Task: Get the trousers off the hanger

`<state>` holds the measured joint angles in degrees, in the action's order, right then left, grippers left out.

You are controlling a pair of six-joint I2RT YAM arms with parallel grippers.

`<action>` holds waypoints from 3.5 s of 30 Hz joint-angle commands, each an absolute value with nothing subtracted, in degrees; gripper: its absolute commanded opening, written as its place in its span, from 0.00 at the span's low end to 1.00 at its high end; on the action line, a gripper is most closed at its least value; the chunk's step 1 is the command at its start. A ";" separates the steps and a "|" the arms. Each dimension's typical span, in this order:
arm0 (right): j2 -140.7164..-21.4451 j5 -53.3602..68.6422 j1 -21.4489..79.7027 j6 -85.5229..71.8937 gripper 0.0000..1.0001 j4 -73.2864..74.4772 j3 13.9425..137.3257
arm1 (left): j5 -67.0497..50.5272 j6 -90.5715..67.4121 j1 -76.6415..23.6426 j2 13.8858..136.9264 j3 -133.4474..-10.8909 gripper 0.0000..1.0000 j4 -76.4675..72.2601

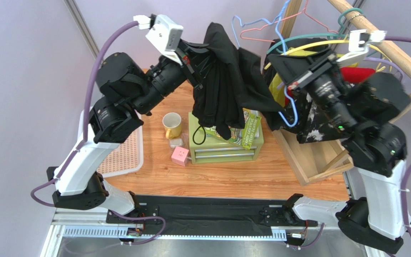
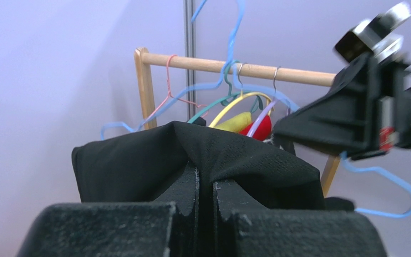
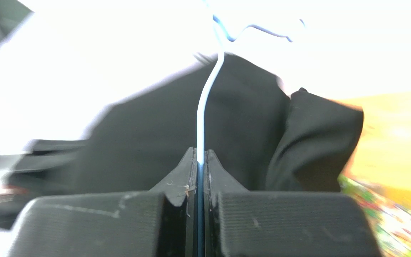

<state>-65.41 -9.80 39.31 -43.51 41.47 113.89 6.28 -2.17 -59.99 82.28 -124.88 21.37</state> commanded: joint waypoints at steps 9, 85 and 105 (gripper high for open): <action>-67.57 -2.47 39.46 -50.71 0.00 36.48 127.25 | 4.82 -2.81 -60.12 84.38 -125.96 0.00 23.64; -73.03 -6.34 36.13 -33.49 0.00 65.13 122.87 | 32.96 14.50 1.84 81.72 -133.84 0.00 28.22; -77.96 4.30 28.30 -35.42 0.00 66.35 120.67 | 23.82 14.96 8.60 88.59 -151.70 0.00 1.23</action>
<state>-78.00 2.35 28.99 -35.05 67.29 119.92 29.74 21.04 3.77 87.42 -150.67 9.17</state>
